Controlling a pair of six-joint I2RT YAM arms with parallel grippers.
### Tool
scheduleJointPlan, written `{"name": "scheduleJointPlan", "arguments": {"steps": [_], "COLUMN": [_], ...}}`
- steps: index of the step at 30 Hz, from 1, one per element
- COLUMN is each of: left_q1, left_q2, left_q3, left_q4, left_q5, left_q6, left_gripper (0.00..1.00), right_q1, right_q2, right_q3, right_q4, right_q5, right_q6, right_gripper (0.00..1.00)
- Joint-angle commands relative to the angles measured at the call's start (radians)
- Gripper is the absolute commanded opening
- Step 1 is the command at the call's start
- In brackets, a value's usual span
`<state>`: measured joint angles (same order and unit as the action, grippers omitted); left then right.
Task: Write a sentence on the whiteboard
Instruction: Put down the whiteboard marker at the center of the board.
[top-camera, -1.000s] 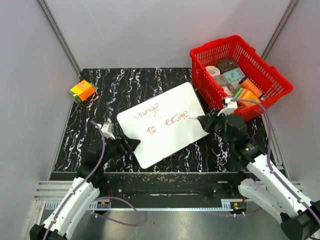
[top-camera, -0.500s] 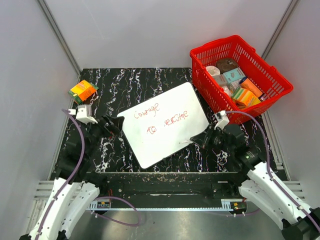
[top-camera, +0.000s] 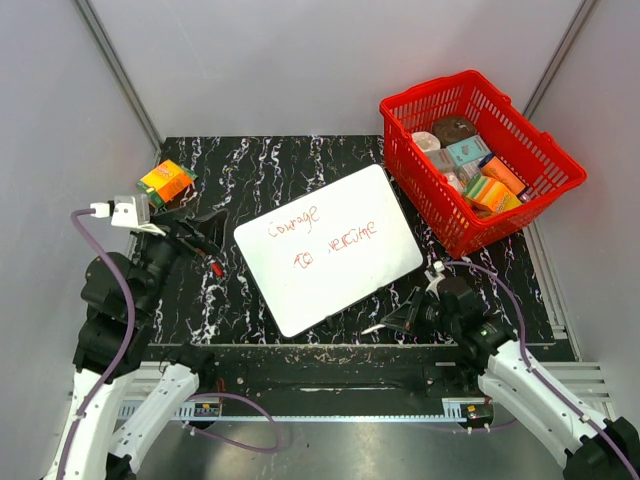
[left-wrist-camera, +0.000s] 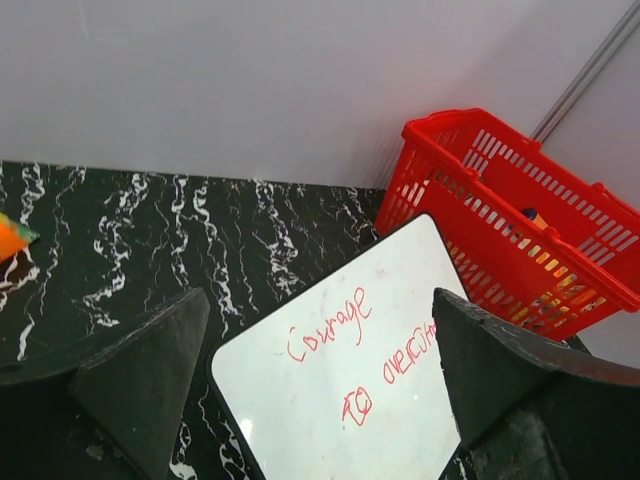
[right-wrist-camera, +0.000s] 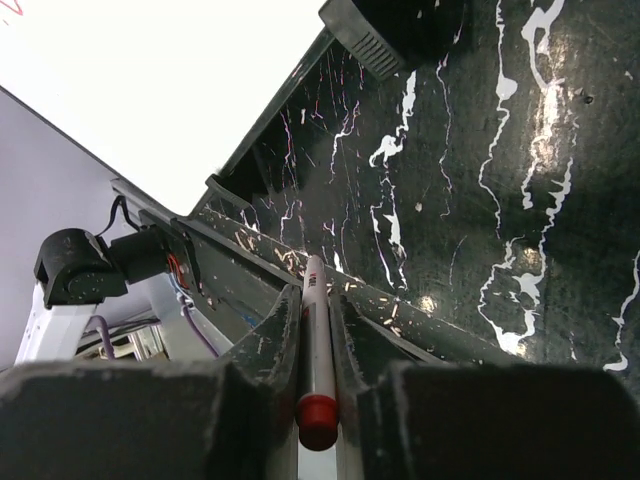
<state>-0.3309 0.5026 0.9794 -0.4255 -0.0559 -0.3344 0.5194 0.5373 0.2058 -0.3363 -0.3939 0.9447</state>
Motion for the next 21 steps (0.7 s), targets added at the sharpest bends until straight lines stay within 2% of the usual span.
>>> {"name": "scheduleJointPlan", "arguments": {"steps": [1,10,14,18,21], "left_q1": [0.0,0.0,0.0,0.0,0.0], "left_q2": [0.024,-0.003,-0.003,-0.003,0.017], "left_q3": [0.062,0.019,-0.01,-0.053,-0.07], "left_q4": [0.002,0.013,0.036,0.102,0.126], "left_q5": [0.033,0.039,0.05,0.117,0.179], "left_q6": [0.046,0.032,0.02,-0.006,-0.02], "left_gripper": [0.99,0.99,0.99,0.99,0.99], "right_q1": [-0.004,-0.004,-0.004,-0.004,-0.005], "right_q2": [0.021,0.082,0.093,0.111,0.131], "right_q3": [0.007,0.024,0.035,0.049,0.061], "right_q4": [0.033,0.034,0.034,0.037,0.037], "right_q5": [-0.019,0.03,0.058,0.079,0.096], "right_q6": [0.04,0.017,0.009,-0.01,-0.024], "right_gripper": [0.0,0.0,0.05,0.18,0.34]}}
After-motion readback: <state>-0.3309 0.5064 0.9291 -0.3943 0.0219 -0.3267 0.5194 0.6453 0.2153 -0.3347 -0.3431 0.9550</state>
